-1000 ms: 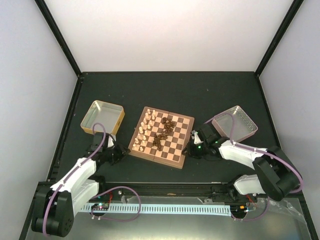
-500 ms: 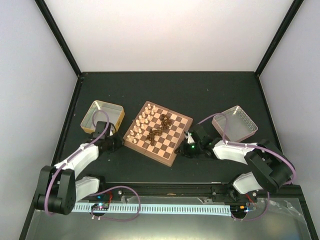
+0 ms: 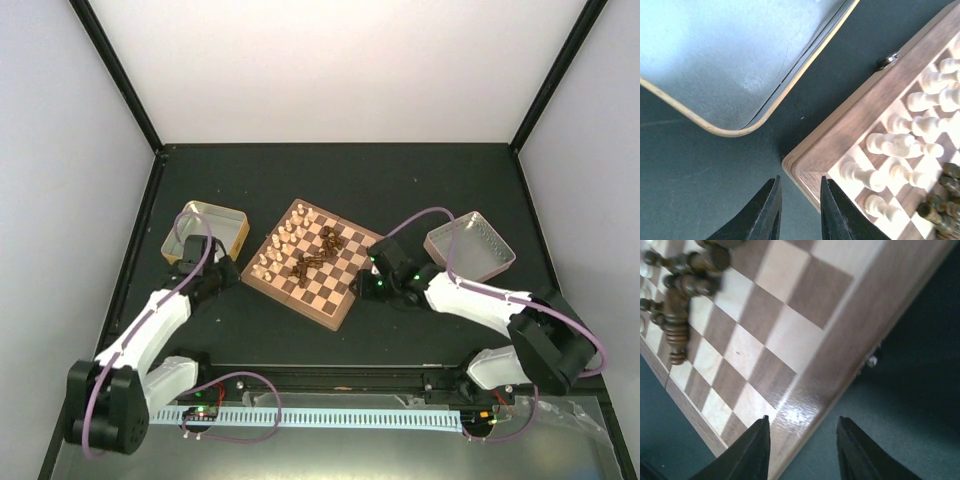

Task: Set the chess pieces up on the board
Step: Adjust the chessboard at the center of the board, then pick up the chess piece from the chessboard.

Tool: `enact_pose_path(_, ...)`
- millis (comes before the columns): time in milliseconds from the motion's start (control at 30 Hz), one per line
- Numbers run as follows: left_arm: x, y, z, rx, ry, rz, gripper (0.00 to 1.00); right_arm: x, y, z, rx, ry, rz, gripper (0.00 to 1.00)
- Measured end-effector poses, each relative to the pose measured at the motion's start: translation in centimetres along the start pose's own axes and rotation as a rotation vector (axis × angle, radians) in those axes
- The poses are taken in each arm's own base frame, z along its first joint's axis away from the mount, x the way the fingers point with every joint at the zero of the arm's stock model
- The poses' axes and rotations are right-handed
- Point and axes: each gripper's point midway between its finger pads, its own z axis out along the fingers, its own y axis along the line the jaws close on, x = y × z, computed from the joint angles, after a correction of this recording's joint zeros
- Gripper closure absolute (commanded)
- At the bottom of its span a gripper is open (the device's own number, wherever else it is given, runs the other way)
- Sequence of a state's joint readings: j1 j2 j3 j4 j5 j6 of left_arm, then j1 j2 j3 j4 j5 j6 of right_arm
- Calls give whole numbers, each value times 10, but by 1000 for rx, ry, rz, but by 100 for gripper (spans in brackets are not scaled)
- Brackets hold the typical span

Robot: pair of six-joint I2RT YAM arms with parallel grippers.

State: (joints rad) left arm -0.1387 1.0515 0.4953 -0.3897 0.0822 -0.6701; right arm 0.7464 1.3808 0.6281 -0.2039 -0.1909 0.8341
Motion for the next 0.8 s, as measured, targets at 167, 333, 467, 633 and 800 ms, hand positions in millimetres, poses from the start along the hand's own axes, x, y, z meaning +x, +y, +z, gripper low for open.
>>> enact_pose_path(167,-12,-6,-28,28,-87,23,75,-22,40,-12,45,-69,-137,57)
enact_pose_path(333,-18,-12,-48,63,-137,34,72,-18,82,10,90,-55,-273,57)
enact_pose_path(467,-22,-18,-61,95,-169,46,70,-16,105,33,137,-45,-352,57)
enact_pose_path(633,-22,-25,-70,136,-182,61,68,-18,119,53,186,-42,-402,57)
enact_pose_path(800,-19,-28,-72,156,-172,72,66,-17,113,67,246,-27,-419,58)
